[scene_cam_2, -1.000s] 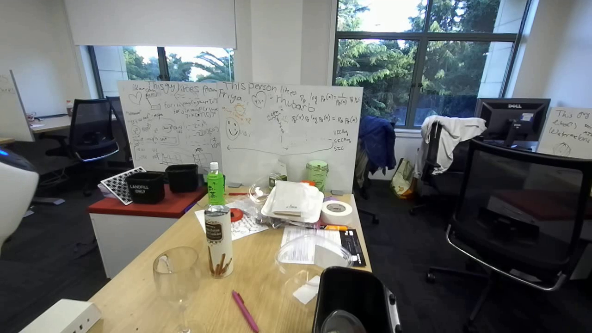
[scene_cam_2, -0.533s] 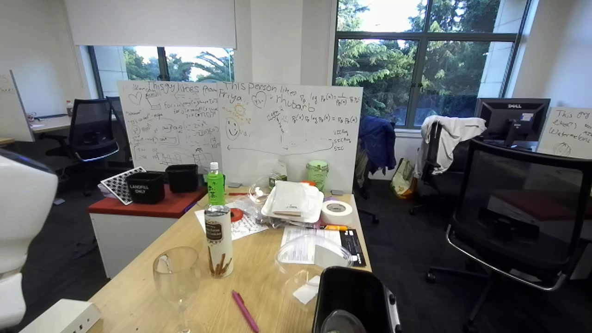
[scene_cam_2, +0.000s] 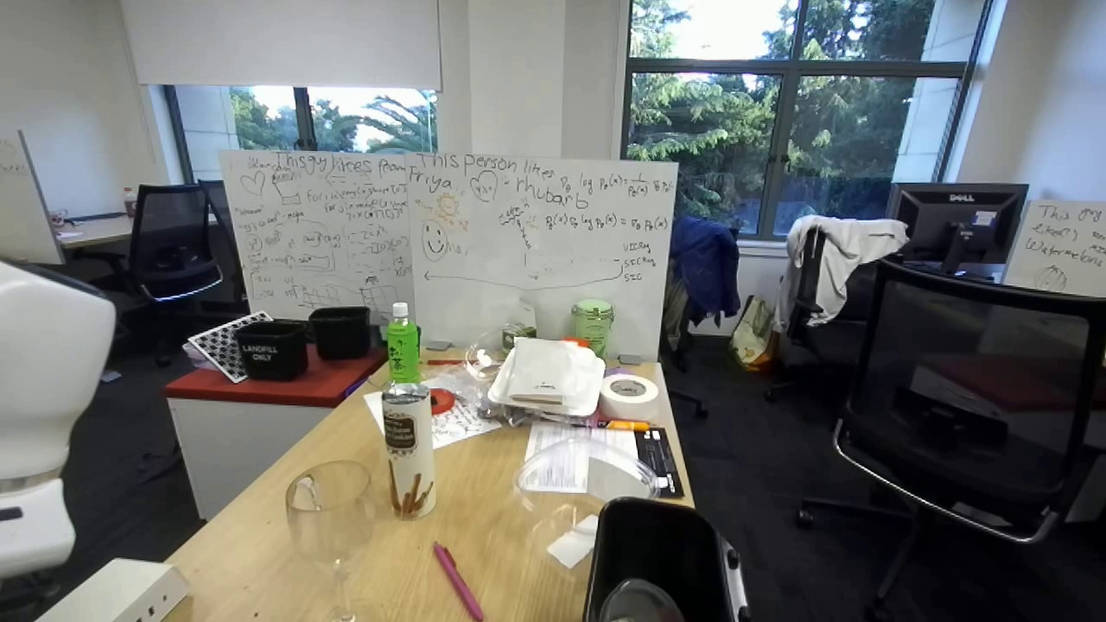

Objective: Place the white package in the clear container

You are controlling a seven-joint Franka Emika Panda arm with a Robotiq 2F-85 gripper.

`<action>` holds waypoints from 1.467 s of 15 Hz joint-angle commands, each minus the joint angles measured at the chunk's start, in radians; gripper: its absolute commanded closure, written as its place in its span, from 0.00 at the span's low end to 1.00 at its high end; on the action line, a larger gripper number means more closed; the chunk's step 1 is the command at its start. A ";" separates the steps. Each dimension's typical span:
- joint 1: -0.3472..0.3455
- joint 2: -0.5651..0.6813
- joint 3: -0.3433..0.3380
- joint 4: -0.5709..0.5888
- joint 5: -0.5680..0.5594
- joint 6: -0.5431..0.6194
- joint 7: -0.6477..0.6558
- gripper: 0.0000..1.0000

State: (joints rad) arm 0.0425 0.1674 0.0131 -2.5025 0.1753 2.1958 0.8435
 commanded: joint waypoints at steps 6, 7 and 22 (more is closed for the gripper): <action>0.002 -0.049 -0.003 -0.007 0.015 -0.023 -0.047 0.99; -0.001 -0.064 -0.002 -0.011 0.021 -0.032 -0.066 0.99; -0.017 -0.443 0.009 0.101 0.076 -0.109 -0.379 0.99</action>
State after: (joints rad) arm 0.0440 -0.2667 0.0217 -2.4399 0.2162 2.0830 0.5270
